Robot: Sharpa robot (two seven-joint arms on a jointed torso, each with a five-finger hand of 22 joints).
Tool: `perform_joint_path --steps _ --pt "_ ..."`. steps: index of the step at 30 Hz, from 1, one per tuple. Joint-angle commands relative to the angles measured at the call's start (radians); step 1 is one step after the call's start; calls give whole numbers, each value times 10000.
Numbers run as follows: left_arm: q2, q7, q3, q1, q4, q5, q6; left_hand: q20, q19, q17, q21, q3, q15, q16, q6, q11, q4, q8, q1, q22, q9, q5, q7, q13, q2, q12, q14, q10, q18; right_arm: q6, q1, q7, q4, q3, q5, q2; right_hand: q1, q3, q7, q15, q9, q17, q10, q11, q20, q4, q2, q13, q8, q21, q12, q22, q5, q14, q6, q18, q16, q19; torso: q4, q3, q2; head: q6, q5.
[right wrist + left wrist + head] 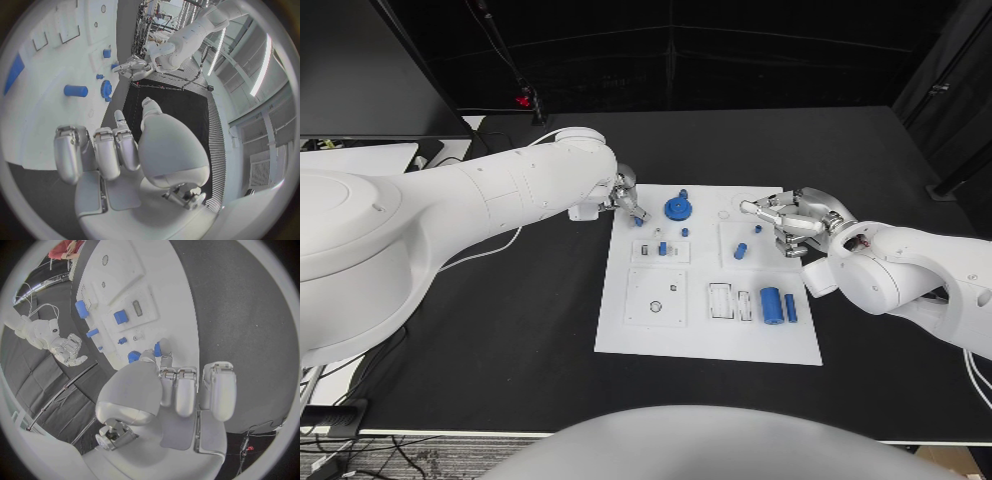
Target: Assemble the parts on the task board
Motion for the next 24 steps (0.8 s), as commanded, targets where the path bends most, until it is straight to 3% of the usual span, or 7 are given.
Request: perform_joint_path --steps 1,14,24 --pt "-3 169 7 15 1 85 103 -4 193 2634 -26 236 -13 9 -62 -191 -6 72 1157 2321 21 58 -16 544 794 -21 1080 1280 16 54 12 4 11 4 -31 3 -4 -58 116 56 12 2630 1041 69 78 -12 97 2632 25 -52 25 2303 56 1056 -63 176 25 312 1 -2 0 -6 -13" --pt "-138 306 7 16 117 91 -297 0 191 2634 -29 775 -2 9 -8 -175 5 83 1504 2320 47 49 3 544 669 -21 1080 1280 17 57 5 -23 -9 4 -41 -2 -4 -58 116 56 12 2630 1041 69 78 -12 97 2632 25 -52 25 2303 56 1056 -63 176 25 312 8 0 -2 -8 -11" --pt "-697 573 8 128 852 263 -1361 -4 177 2634 -41 901 -1 9 24 -174 14 107 1564 2313 68 46 3 544 617 -21 1080 1280 22 32 -24 -20 -7 3 -41 -46 1 -74 116 55 12 2630 1041 69 78 -16 105 2632 47 -72 25 2294 72 1056 -76 182 25 294 25 16 -9 8 -30"
